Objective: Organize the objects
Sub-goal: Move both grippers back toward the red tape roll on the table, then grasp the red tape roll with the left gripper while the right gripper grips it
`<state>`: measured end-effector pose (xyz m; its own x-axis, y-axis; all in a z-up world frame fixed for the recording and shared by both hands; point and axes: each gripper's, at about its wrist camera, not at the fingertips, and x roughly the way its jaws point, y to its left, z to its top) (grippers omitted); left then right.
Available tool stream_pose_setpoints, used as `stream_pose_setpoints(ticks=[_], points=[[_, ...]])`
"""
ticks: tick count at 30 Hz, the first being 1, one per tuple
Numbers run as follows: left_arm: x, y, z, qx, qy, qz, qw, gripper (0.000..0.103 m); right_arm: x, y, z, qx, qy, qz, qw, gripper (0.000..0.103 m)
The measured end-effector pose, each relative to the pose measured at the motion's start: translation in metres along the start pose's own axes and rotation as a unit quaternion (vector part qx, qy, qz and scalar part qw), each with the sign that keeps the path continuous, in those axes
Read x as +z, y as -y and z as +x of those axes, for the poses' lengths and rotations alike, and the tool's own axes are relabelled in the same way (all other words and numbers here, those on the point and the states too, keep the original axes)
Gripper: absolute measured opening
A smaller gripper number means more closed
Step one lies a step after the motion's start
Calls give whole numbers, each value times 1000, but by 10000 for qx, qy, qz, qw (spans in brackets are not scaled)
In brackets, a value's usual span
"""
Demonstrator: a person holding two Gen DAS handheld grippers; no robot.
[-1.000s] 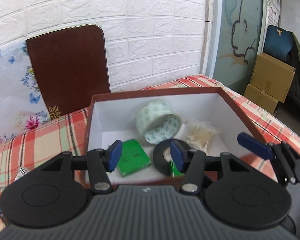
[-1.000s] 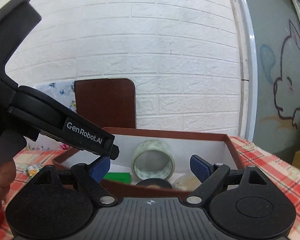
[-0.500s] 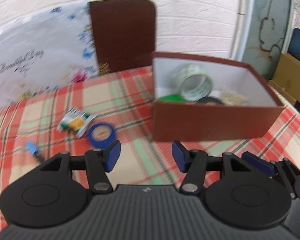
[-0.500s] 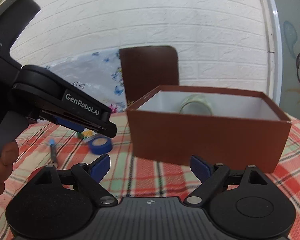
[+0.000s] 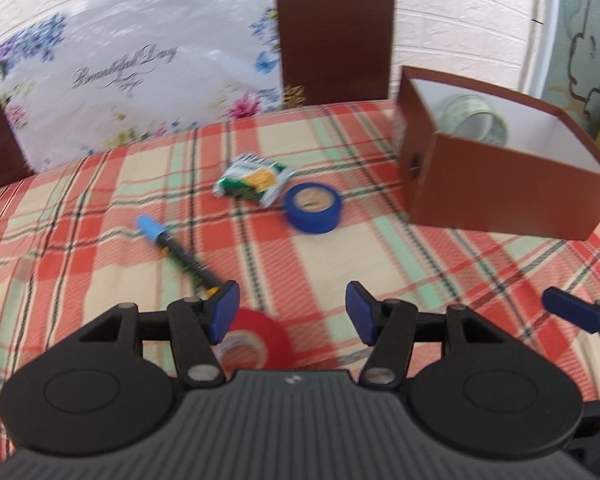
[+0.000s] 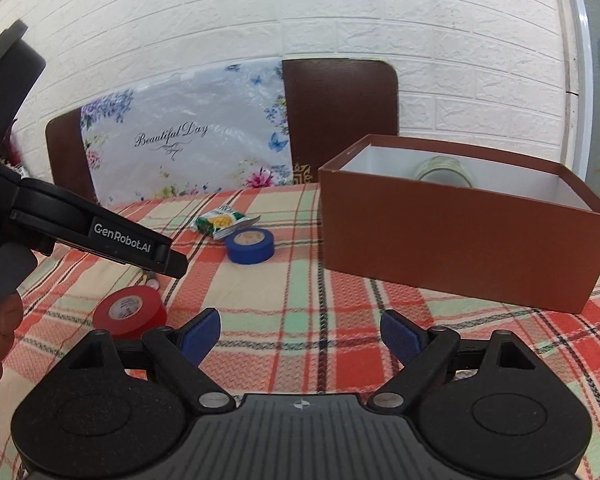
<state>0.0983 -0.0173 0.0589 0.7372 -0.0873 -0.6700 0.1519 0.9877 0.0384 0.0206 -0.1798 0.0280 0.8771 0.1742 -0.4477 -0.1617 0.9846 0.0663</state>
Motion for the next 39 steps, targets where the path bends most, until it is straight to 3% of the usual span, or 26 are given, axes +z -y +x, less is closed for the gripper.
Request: stream_pose_setpoints(ticks=[11,21,23,26,31,33,36,39], points=[[-24,-69,8,462,-169,-446,9978,63,-6,-30,12,335,-324,-318,9984,86],[-50,-143,18,726,-448,-1188,9893,66,-12,-72,30,732,-626,-929,9910,86],[-49,-147,15,603,-481,-1342,9879,66,-10,-83,39,832,-664,-1080,9884,85],[-43,-142,6,-10,-438,-1533,9872,66,-9,-101,58,925,-762,-1330,9838,83],[-28,-107,7,-561,-394,-1144,9911,62,-3,-123,78,1083,-676,-1625,9784,82],[-26,-96,15,-670,-516,-1027,9911,47,-1,-127,84,1153,-670,-1661,9770,78],[-26,-89,29,-821,-708,-1007,9890,35,1,-125,89,1314,-751,-1547,9763,71],[-27,-82,28,-840,-706,-950,9894,31,1,-122,87,1339,-752,-1467,9772,70]])
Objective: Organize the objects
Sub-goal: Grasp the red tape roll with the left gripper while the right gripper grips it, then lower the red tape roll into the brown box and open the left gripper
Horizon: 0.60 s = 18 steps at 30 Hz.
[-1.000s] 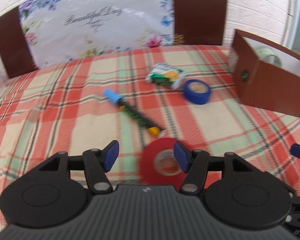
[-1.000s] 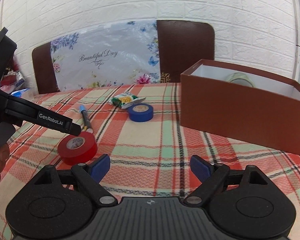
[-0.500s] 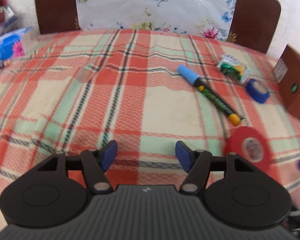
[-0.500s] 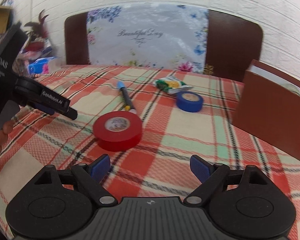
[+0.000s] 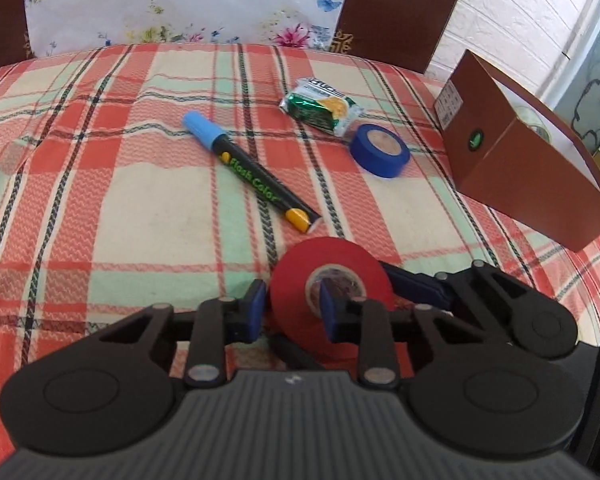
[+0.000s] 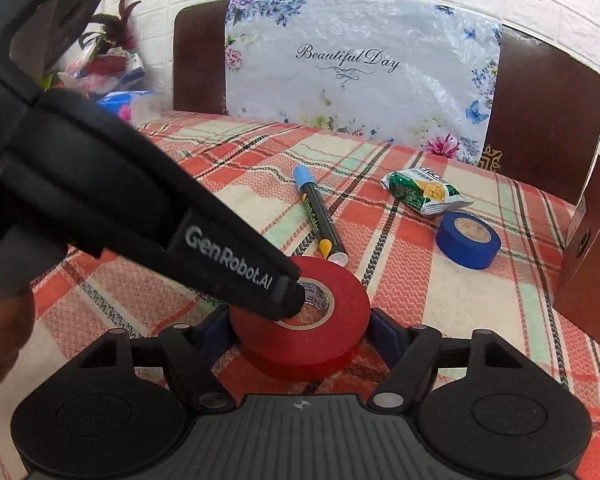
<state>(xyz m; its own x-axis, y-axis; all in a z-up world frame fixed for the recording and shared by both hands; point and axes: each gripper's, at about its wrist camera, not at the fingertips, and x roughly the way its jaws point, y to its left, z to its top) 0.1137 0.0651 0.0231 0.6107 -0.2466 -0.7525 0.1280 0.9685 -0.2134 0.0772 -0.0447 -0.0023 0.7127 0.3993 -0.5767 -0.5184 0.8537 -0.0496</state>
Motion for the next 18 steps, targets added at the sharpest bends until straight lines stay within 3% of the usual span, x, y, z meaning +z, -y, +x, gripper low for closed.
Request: stream_pose_setpoints(ticks=[8,13,18], points=[[-5,38,4,-188,-205,227,9994,30,-23,23,-30,-290,-8,309,9991,71],[-13,97,18,-580,-359,695,9953,30,-51,60,-67,-814,-42,641,9946,71],[-19,170,33,-942,-490,1385,9847,30,-80,103,-106,-1444,30,1185,9824,71]])
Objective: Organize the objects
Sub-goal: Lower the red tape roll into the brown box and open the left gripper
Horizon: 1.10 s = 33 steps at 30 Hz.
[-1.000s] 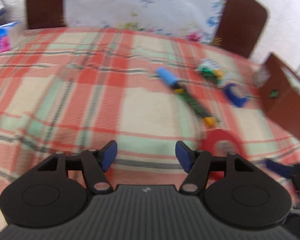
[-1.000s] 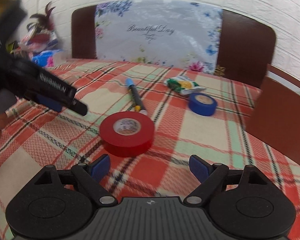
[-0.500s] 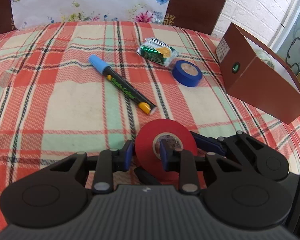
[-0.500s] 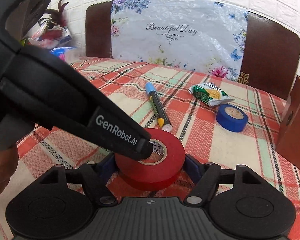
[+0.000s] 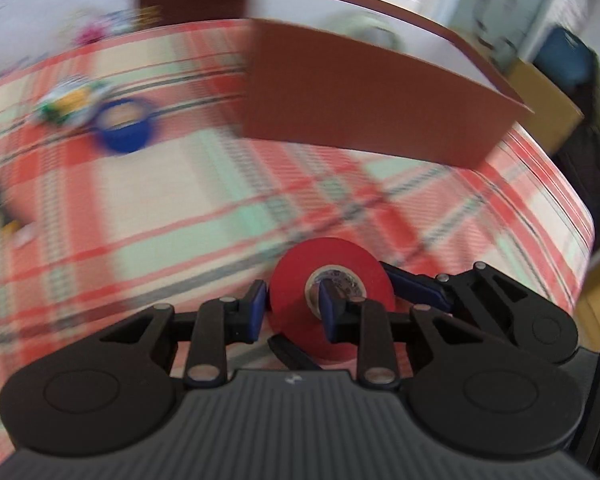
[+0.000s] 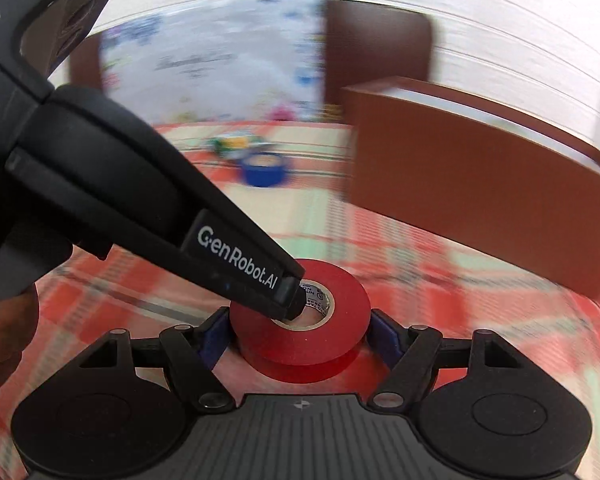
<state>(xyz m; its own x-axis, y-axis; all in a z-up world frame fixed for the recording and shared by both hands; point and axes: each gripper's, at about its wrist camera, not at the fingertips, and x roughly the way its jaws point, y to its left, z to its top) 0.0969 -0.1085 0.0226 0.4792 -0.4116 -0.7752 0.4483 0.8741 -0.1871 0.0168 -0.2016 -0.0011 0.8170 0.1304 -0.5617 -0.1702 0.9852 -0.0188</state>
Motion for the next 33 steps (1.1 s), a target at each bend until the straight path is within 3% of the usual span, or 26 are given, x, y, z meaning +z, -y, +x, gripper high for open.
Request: stream_pose_setpoints(ticks=[3,9,13,16,19,23,27,33], points=[[21,35,1,-188,138,352,9991,30,4,27,-19,-452,442,184,9978,71],[95,93,-14,-328,907,929,9910,30,49,84,-35,-1099,1460,284,9828,71],[137,115,-4,-346,1188,1075,9865,30,78,117,-25,-1363,1760,199,9747,72],[158,125,21,-413,1152,1011,9873,31,89,141,-1,-1523,1682,151,9738,72],[164,130,43,-158,1082,1008,9889,46,88,157,25,-1746,1338,170,9754,72],[153,125,50,-152,919,965,9910,49,72,158,14,-1656,1603,539,9716,76],[141,125,38,-163,994,1002,9899,49,58,142,-1,-1751,1771,755,9655,76],[123,127,13,58,1108,1050,9883,49,40,117,-33,-1545,1872,1263,9618,81]])
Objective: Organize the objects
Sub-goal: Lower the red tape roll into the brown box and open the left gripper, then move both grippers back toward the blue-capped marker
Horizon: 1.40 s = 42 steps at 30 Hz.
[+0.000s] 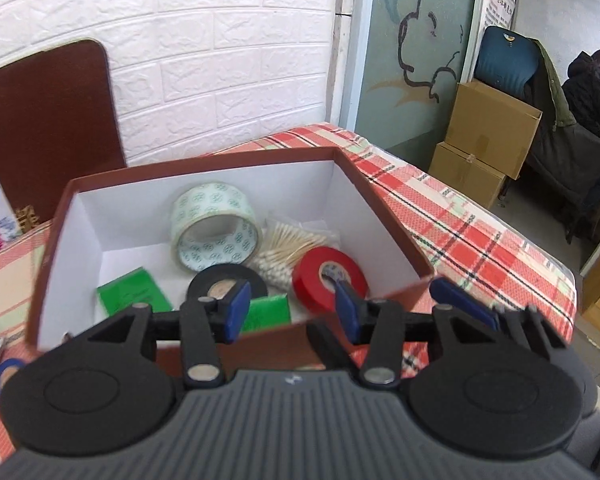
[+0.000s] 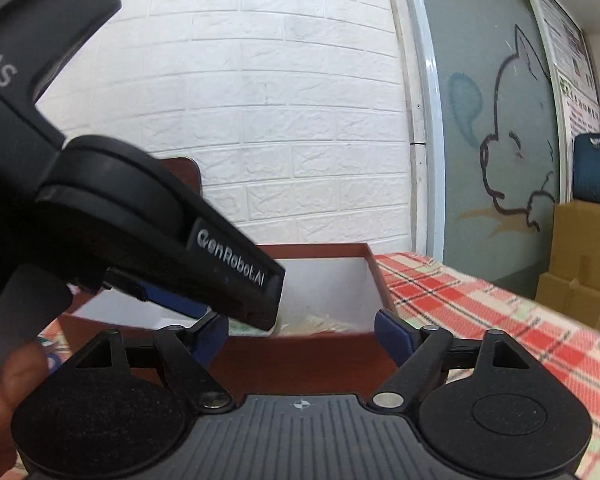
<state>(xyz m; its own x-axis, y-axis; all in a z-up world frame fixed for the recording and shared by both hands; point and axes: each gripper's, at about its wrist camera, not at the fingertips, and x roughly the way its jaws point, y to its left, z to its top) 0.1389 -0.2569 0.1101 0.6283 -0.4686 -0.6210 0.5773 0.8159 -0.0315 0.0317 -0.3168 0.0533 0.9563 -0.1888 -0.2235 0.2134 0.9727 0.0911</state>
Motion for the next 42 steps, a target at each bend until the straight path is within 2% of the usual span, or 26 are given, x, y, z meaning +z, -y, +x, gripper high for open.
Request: stream_pose_setpoints(ticks=[9,13,23,33,37,40,42], points=[[-40,-13,-31,386,-183,-52,9991,50,-30,-19,-10,501,-1035,238,9931,81],[-60,-27,-36,575,-371,-158,9975,51,-39,-24,-16,543,-1279,235,9900,81],[-102,-65,-53,1081,-482,-413,9921,54,-57,-47,-20,706,-1950,190,9781,84],[-153,-132,-70,1737,-661,-943,9780,55,-72,-96,-23,1039,-2081,-584,9708,91],[-167,-156,-78,1890,-668,-1184,9725,55,-78,-115,-26,1325,-2085,-769,9659,96],[-174,-171,-85,1980,-630,-1331,9691,56,-80,-129,-28,1370,-2031,-1101,9632,97],[-179,-181,-89,2031,-603,-1425,9669,57,-79,-135,-27,1430,-2060,-1173,9609,102]])
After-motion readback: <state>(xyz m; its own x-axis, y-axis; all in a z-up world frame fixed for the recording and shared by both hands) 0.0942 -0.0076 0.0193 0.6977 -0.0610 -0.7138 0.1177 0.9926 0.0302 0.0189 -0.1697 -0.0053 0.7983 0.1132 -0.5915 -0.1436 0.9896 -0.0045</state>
